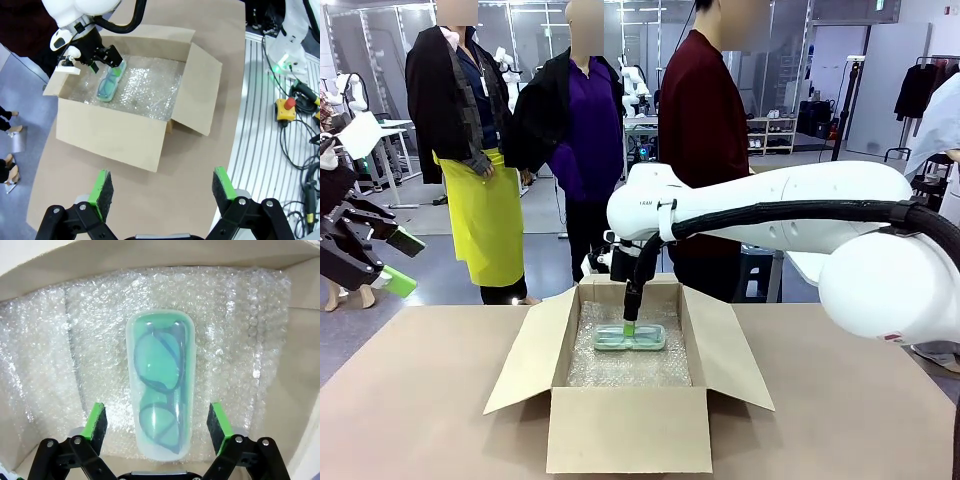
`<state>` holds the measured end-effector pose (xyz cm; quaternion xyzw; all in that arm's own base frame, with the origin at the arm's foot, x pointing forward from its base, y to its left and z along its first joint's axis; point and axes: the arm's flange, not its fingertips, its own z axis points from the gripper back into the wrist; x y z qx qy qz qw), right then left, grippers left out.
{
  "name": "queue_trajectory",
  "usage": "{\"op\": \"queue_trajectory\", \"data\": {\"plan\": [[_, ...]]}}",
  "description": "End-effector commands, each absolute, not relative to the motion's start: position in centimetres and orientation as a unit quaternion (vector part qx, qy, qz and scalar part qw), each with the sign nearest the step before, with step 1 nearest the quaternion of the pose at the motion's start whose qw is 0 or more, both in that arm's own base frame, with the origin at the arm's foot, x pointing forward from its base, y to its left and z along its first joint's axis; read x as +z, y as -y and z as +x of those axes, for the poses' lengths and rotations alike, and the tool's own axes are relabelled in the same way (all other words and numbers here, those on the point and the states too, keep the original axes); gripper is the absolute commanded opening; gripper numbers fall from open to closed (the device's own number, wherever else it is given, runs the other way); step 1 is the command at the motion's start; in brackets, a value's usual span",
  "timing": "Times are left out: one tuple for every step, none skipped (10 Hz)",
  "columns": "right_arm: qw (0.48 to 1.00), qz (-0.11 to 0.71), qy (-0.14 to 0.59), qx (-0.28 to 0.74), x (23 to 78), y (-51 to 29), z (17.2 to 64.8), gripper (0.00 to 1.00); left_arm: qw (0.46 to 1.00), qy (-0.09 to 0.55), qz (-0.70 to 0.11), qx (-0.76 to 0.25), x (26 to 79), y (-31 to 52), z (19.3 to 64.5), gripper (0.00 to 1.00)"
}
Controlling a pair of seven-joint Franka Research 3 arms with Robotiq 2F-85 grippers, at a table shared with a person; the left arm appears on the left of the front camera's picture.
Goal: Pack the glasses set securely to prepare it for shipping.
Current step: Put the Glasses case from the right side of the table into the Package Box.
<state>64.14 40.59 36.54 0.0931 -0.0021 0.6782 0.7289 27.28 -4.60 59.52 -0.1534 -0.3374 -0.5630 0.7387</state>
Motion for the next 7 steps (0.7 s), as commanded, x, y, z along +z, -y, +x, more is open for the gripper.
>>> {"op": "queue_trajectory", "data": {"plan": [[0.761, 0.075, -0.004, 0.645, 42.0, -37.7, 59.7, 1.0, 0.732, 0.336, -0.156, -0.571, 59.7, 4.4, 27.2, 1.0], [0.773, 0.076, -0.003, 0.63, 44.3, -36.1, 57.9, 1.0, 0.732, 0.336, -0.156, -0.571, 59.7, 4.4, 27.2, 1.0], [0.786, 0.081, 0.003, 0.613, 46.0, -34.3, 56.9, 1.0, 0.732, 0.336, -0.156, -0.571, 59.7, 4.4, 27.2, 1.0], [0.802, 0.083, 0.012, 0.591, 47.5, -32.5, 55.9, 1.0, 0.732, 0.336, -0.156, -0.571, 59.7, 4.4, 27.2, 1.0], [0.815, 0.083, 0.019, 0.573, 48.5, -31.2, 55.0, 1.0, 0.732, 0.336, -0.156, -0.571, 59.7, 4.4, 27.2, 1.0], [0.827, 0.094, 0.021, 0.554, 49.3, -30.0, 53.9, 1.0, 0.732, 0.336, -0.156, -0.571, 59.7, 4.4, 27.2, 1.0], [0.847, 0.098, 0.018, 0.523, 50.0, -28.3, 52.7, 1.0, 0.732, 0.336, -0.156, -0.571, 59.7, 4.4, 27.2, 1.0]]}}
